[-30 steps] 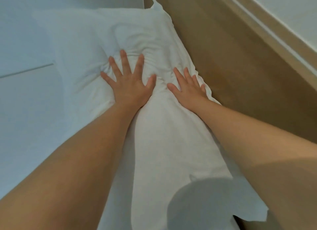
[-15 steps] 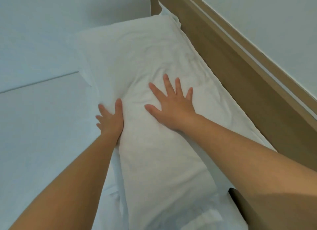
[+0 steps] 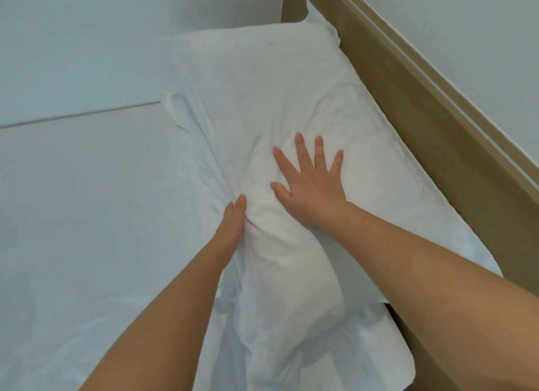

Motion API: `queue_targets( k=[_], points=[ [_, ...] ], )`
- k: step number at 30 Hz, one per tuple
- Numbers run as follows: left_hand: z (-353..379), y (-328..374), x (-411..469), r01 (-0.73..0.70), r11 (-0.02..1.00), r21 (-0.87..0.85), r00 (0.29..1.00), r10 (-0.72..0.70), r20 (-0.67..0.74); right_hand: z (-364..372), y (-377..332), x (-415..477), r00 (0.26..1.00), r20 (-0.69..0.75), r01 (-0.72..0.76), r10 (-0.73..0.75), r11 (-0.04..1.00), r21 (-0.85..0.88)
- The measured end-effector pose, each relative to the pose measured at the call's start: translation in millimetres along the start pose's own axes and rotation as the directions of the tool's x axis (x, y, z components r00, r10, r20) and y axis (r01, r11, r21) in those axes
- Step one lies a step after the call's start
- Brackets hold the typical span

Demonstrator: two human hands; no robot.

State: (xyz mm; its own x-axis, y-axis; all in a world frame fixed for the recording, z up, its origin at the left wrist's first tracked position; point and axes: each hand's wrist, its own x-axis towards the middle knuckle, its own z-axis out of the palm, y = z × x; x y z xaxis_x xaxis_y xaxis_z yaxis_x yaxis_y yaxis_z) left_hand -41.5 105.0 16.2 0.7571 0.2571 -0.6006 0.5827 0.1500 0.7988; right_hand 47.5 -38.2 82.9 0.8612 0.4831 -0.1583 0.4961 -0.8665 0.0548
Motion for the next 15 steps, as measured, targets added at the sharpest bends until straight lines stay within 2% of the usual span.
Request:
queue_targets(
  k=[4, 7, 9, 12, 15],
  points=[
    [-11, -14, -28, 0.022, 0.999, 0.03, 0.997, -0.025, 0.079, -2, -18, -17, 0.999, 0.001, 0.049, -0.049, 0.997, -0.052],
    [-36, -19, -47, 0.042, 0.968, 0.247, 0.994, -0.065, 0.089, -11, -29, -42, 0.993, 0.073, 0.101, -0.092, 0.987, -0.122],
    [-56, -18, -62, 0.03, 0.902, 0.43, 0.994, -0.074, 0.086, -18, -35, -68, 0.988, 0.121, 0.109, -0.092, 0.983, -0.146],
    [-82, -9, -91, -0.066, 0.715, 0.696, 0.994, -0.016, 0.11, -28, -44, -117, 0.983, 0.18, 0.056, -0.029, 0.988, -0.144],
    [-101, 2, -123, -0.15, 0.413, 0.898, 0.988, 0.033, 0.149, -35, -56, -170, 0.969, 0.235, -0.042, 0.071, 0.991, -0.128]
  ],
)
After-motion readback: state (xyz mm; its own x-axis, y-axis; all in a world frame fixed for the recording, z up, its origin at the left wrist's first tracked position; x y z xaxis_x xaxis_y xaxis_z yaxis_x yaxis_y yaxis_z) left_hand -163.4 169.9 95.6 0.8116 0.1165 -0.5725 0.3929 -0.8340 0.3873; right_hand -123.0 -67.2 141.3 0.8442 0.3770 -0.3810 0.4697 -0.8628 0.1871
